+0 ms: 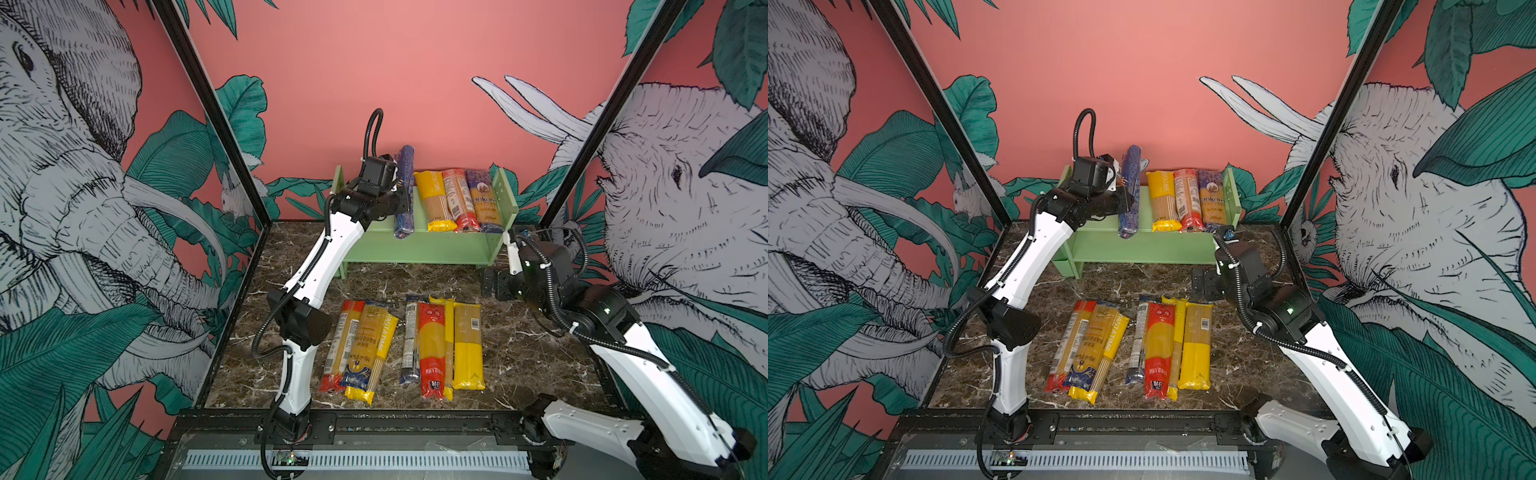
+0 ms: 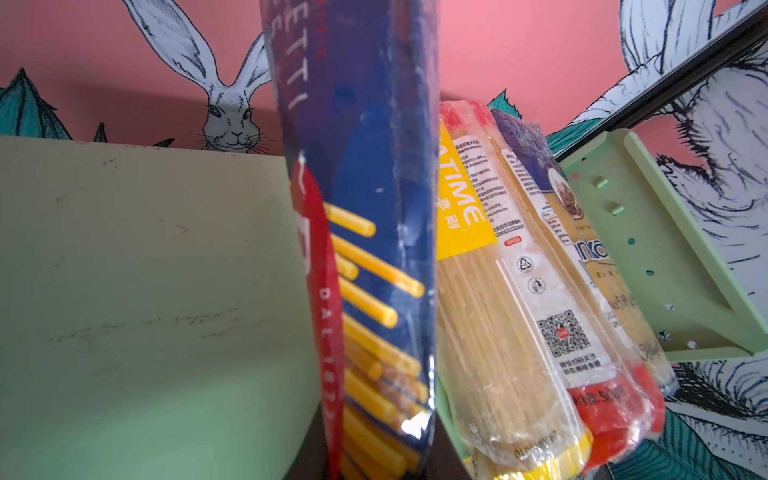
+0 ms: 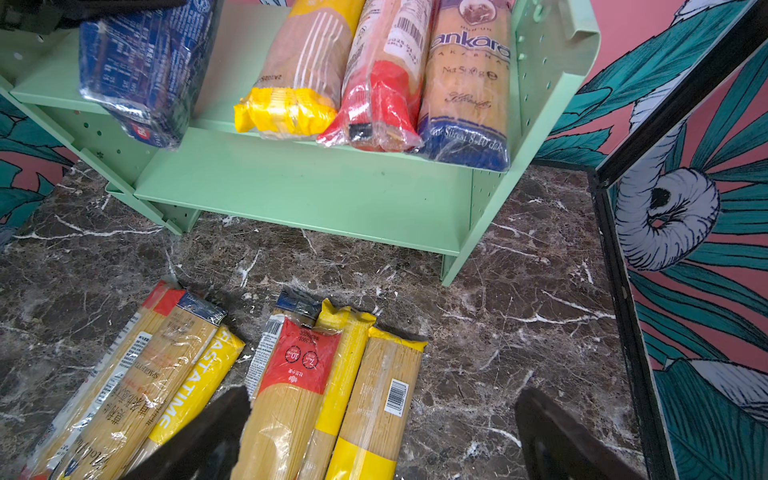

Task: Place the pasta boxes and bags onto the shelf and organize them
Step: 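Lower the Barilla pack upright beside the yellow Pastatime pack on the shelf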

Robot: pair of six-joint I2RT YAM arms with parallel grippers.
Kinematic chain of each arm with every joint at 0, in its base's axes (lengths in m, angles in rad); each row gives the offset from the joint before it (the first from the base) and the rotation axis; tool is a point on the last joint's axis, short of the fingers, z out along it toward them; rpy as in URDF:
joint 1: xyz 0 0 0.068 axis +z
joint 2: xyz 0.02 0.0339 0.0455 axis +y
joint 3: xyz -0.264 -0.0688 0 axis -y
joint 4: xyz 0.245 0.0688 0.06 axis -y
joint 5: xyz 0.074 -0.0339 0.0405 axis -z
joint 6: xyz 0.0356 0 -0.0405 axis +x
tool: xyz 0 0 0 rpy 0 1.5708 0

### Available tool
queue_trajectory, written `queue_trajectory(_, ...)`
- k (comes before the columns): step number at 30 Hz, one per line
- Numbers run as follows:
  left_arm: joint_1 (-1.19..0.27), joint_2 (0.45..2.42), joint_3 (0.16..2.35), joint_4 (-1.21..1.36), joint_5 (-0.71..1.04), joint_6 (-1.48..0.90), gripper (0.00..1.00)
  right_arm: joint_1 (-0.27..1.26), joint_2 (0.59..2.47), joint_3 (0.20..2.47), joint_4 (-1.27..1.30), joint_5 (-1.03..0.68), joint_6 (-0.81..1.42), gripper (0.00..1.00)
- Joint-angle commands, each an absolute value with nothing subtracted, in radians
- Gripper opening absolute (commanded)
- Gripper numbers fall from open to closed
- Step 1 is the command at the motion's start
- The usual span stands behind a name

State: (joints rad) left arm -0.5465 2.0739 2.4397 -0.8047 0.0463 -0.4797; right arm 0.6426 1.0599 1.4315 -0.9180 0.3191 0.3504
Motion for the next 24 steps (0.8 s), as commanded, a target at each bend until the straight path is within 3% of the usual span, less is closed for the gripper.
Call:
queue_trajectory(1,-0.532,2.052,2.504,-0.623,0.069,-0.494,0.00,0.631,1.049,1.426,-0.906,0.316,0.339,0.99)
queue_trajectory(8,-0.511,2.097,2.502,-0.583,0.124,-0.538,0.04,0.621,1.038,1.419,-0.903,0.302,0.329,0.99)
queue_trajectory(11,-0.511,2.108,2.502,-0.572,0.139,-0.545,0.17,0.617,1.037,1.420,-0.909,0.304,0.326,0.99)
queue_trajectory(19,-0.509,2.103,2.479,-0.559,0.154,-0.538,0.37,0.608,1.046,1.433,-0.920,0.302,0.322,0.99)
queue_trajectory(24,-0.510,2.105,2.474,-0.554,0.172,-0.548,0.43,0.606,1.051,1.433,-0.918,0.298,0.329,0.99)
